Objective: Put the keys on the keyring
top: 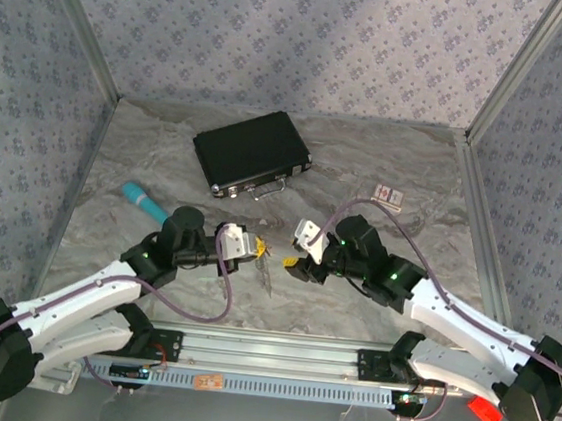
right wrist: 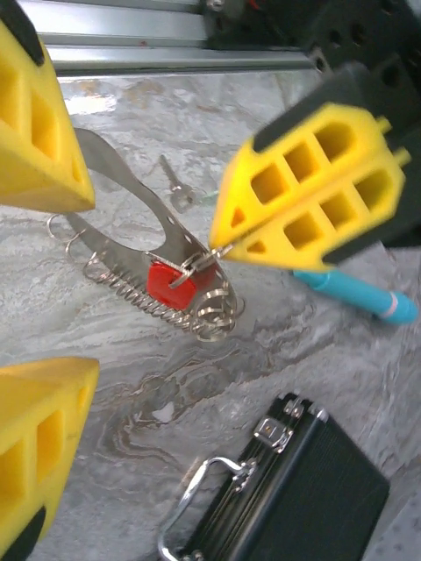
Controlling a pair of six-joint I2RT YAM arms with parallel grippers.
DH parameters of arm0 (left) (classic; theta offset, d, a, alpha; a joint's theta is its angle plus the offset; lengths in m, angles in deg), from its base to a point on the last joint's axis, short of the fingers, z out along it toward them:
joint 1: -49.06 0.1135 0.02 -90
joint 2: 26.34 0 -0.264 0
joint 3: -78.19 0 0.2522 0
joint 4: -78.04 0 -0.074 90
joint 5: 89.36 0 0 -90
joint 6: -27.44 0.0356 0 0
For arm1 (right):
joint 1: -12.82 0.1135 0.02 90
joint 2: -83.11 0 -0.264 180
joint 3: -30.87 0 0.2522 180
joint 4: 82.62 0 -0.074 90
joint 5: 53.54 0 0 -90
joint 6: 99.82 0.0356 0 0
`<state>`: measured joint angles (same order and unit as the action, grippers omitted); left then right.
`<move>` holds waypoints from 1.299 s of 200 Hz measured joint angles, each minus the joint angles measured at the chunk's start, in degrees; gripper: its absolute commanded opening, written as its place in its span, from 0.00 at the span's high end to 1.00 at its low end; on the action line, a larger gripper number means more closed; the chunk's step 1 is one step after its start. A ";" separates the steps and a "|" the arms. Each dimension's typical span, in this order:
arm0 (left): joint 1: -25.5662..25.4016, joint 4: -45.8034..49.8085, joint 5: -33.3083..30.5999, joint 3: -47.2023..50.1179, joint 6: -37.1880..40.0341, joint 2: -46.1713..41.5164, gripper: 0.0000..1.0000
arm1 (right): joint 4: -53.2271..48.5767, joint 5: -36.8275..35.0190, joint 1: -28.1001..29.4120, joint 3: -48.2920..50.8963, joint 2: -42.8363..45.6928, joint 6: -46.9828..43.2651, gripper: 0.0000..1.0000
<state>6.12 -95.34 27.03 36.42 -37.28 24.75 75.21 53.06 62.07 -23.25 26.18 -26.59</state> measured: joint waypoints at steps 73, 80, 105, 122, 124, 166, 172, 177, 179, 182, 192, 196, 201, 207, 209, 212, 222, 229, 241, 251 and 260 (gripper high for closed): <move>0.00 -0.44 2.97 0.24 0.66 -0.44 1.00 | 2.47 3.74 0.00 -0.31 -6.47 -6.62 0.66; -0.13 -0.44 2.99 0.28 0.66 -0.44 1.00 | 2.93 3.93 0.00 -0.33 -6.58 -6.69 0.67; -0.61 -0.44 3.63 0.44 0.66 -0.44 1.00 | 3.93 4.98 0.00 -0.70 -7.17 -6.86 0.71; -0.83 -0.44 3.89 0.44 0.66 -0.44 1.00 | 3.98 5.90 0.00 -1.22 -7.67 -7.08 0.75; -0.85 -0.44 3.89 0.44 0.66 -0.44 1.00 | 3.98 5.99 0.00 -1.27 -7.72 -7.06 0.76; -0.96 -0.44 4.04 0.44 0.66 -0.44 1.00 | 3.91 7.45 0.00 -2.12 -8.50 -8.17 0.85; -0.98 -0.44 4.07 0.44 0.66 -0.44 1.00 | 3.89 7.48 0.00 -2.16 -8.59 -8.20 0.86; -1.01 -0.44 4.09 0.44 0.66 -0.44 1.00 | 3.87 7.50 0.00 -2.23 -8.66 -8.17 0.88; -1.03 -0.44 4.13 0.44 0.66 -0.44 1.00 | 3.87 7.50 0.00 -2.23 -8.72 -8.24 0.88; -1.03 -0.44 4.20 0.44 0.63 -0.44 1.00 | 3.87 7.54 0.00 -2.23 -8.76 -8.33 0.89; -1.01 -0.46 4.28 0.44 0.61 -0.44 1.00 | 3.72 7.74 0.00 -2.23 -8.87 -8.48 0.92; -1.01 -0.46 4.31 0.44 0.61 -0.46 1.00 | 3.63 7.82 0.00 -2.23 -8.96 -8.55 0.93; -1.01 -0.46 4.42 0.44 0.57 -0.44 1.00 | 3.48 7.91 0.00 -2.25 -9.03 -8.68 0.93; -1.01 -0.46 4.48 0.44 0.42 -0.44 1.00 | 3.37 8.07 0.00 -2.27 -9.14 -8.63 0.94; -1.01 -0.44 4.50 0.44 0.35 -0.44 1.00 | 3.32 8.11 0.00 -2.27 -9.18 -8.63 0.94; -1.01 -0.44 4.50 0.44 0.35 -0.44 1.00 | 3.28 8.17 0.00 -2.29 -9.25 -8.63 0.94; -1.01 -0.44 4.70 0.44 0.15 -0.44 1.00 | 3.26 8.35 0.00 -2.34 -9.35 -8.63 0.95; -1.01 -0.44 4.72 0.44 0.13 -0.44 1.00 | 3.26 8.39 0.00 -2.34 -9.40 -8.59 0.94; -1.01 -0.46 4.90 0.44 -0.17 -0.44 1.00 | 3.26 8.59 0.00 -2.34 -9.46 -8.57 0.91; -1.01 -0.59 5.01 0.44 -0.48 -0.44 1.00 | 3.28 8.74 0.00 -2.34 -9.49 -8.59 0.87; -1.05 -0.79 5.27 0.44 -0.72 -0.44 1.00 | 3.34 8.76 0.00 -2.34 -9.46 -8.35 0.81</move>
<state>5.07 -96.13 32.30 36.86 -38.00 24.31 78.56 61.82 62.07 -25.58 16.72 -34.94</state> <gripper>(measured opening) 0.043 0.126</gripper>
